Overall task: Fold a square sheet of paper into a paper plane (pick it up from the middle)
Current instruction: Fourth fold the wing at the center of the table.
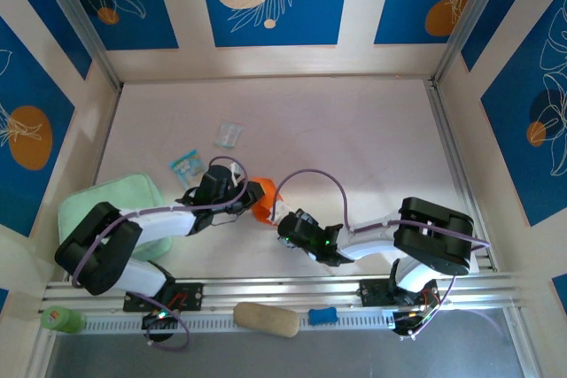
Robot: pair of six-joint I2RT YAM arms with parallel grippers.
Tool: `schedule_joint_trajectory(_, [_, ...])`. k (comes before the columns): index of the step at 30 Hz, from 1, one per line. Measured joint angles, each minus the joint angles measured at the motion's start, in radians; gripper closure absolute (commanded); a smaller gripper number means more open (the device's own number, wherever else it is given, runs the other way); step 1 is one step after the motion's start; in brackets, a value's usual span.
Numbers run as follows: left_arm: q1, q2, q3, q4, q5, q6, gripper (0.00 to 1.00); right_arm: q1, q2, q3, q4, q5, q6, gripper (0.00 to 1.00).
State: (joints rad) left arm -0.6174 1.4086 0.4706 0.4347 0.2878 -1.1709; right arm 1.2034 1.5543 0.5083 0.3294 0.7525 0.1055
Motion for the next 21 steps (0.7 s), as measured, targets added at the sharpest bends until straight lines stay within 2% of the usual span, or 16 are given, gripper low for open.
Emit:
schedule_joint_trajectory(4, [0.000,-0.017,0.000,-0.026,-0.010,0.013,0.54,-0.002,0.000,0.000,0.001,-0.009,0.005,0.95])
schedule_joint_trajectory(10, [0.004,-0.053,0.000,-0.085,-0.035,0.029,0.49,-0.023,0.000,0.000,0.002,-0.074,0.036,0.94])
schedule_joint_trajectory(15, [0.011,-0.045,0.003,-0.106,-0.034,0.039,0.56,-0.028,0.000,0.000,0.008,-0.091,0.045,0.92])
schedule_joint_trajectory(18, [0.013,-0.027,0.006,-0.107,-0.034,0.043,0.68,-0.029,-0.002,0.000,0.008,-0.093,0.045,0.91])
schedule_joint_trajectory(21, [0.014,-0.012,0.011,-0.108,-0.029,0.046,0.85,-0.031,-0.008,-0.001,0.015,-0.100,0.045,0.87])
